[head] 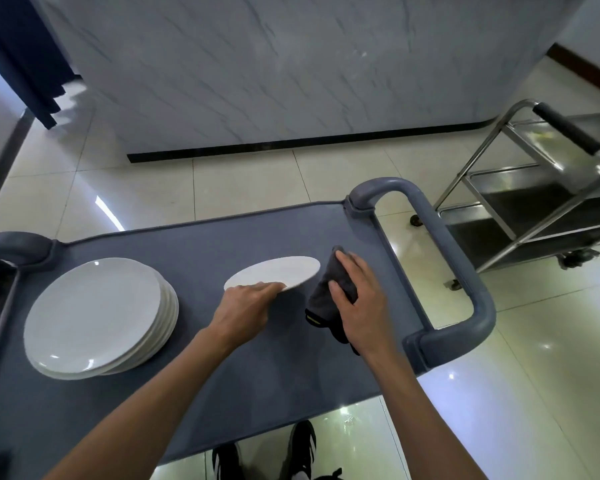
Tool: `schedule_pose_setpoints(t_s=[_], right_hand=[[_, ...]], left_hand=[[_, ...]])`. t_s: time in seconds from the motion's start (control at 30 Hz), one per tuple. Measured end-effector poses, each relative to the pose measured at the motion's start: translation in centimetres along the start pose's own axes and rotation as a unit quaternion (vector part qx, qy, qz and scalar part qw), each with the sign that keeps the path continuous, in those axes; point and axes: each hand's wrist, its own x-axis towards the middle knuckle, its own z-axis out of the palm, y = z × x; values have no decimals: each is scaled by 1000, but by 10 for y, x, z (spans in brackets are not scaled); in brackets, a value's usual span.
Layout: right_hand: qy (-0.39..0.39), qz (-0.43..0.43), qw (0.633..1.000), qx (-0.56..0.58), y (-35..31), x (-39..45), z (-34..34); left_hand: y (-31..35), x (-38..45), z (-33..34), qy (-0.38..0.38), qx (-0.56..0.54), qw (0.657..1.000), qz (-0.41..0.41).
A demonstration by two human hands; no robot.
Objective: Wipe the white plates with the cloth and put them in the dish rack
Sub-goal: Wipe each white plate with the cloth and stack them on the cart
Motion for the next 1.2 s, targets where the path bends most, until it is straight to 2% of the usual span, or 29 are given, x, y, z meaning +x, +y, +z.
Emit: schedule_pose_setpoints(t_s=[0.23,0.43,0.73,1.07,1.2], right_hand=[[-6,6,1000,-15,22,2,-1],[-34,11,999,-32,41,6,-3],[-85,-55,986,-130,49,12,0],[-63,-169,963,-199,52,11,5],[-62,-190,958,-207,53,11,8]], left_hand=[[14,11,29,-21,18,999,39],[11,16,62,-90,30,995,-5],[19,5,84,-100,62,992,-42],[17,-4,99,-101,69,991,-46],[15,-6,104,-117,73,989,-47]])
